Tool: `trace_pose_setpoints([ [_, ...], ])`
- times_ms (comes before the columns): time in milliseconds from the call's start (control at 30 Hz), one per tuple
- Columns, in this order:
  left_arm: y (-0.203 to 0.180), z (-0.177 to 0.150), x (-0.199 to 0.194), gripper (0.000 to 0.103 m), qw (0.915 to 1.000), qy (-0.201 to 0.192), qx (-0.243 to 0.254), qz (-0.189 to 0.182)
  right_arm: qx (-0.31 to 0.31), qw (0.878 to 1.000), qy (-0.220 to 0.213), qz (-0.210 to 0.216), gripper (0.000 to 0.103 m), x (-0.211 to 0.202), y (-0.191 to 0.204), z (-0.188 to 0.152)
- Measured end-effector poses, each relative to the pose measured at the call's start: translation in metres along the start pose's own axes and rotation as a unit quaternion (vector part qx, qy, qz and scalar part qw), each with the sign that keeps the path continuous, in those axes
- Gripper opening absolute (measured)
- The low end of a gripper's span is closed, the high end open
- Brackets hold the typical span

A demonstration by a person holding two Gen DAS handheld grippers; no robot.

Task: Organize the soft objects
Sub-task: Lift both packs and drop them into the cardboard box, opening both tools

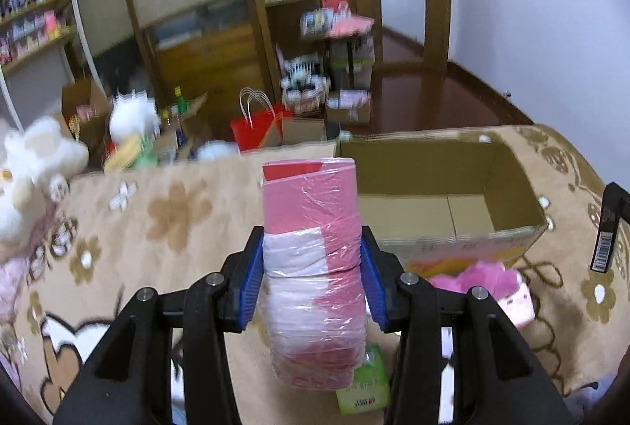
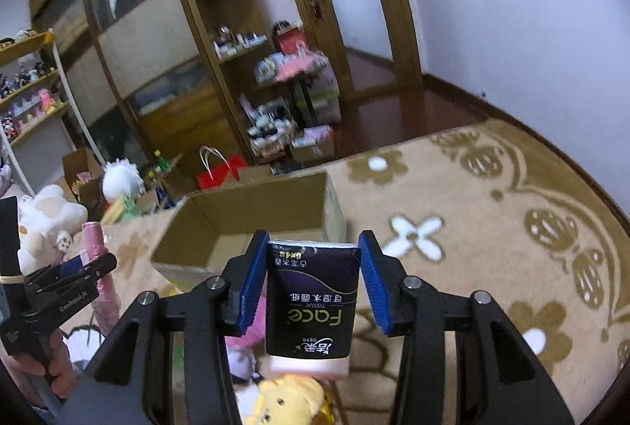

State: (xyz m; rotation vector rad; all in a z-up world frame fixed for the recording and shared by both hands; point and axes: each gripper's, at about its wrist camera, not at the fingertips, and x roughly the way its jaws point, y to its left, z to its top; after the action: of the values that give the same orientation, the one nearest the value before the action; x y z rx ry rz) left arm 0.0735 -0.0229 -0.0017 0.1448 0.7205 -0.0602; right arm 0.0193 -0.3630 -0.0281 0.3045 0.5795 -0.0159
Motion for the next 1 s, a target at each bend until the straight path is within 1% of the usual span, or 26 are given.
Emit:
trace_pose_setpoints([
  [133, -0.005, 0.017, -0.007, 0.043, 0.9993, -0.036, 0.006, -0.013, -0.021, 0.999, -0.025, 0.001, 0.049, -0.004, 0.013, 0.012],
  [200, -0.009, 0.025, -0.009, 0.043, 0.9981, -0.057, 0.015, -0.013, -0.021, 0.999, -0.031, 0.007, 0.049, -0.002, 0.017, 0.017],
  [333, -0.016, 0.038, -0.008, 0.044, 0.9965, -0.077, 0.027, -0.019, -0.027, 0.999, -0.042, 0.014, 0.049, 0.005, 0.025, 0.028],
  [567, -0.026, 0.051, 0.003, 0.044, 0.9949, -0.086, 0.047, -0.023, -0.049, 0.997, -0.058, 0.016, 0.049, 0.02, 0.04, 0.043],
  [733, -0.036, 0.061, 0.011, 0.044, 0.9932, -0.097, 0.061, -0.021, -0.053, 0.997, -0.058, 0.021, 0.049, 0.033, 0.045, 0.048],
  [833, -0.037, 0.064, 0.019, 0.044, 0.994, -0.089, 0.054, -0.032, -0.06, 0.996, -0.055, 0.02, 0.049, 0.042, 0.047, 0.048],
  [1000, -0.038, 0.064, 0.038, 0.044, 0.9956, -0.069, 0.05, -0.038, -0.066, 0.996, -0.048, 0.023, 0.049, 0.058, 0.048, 0.047],
])
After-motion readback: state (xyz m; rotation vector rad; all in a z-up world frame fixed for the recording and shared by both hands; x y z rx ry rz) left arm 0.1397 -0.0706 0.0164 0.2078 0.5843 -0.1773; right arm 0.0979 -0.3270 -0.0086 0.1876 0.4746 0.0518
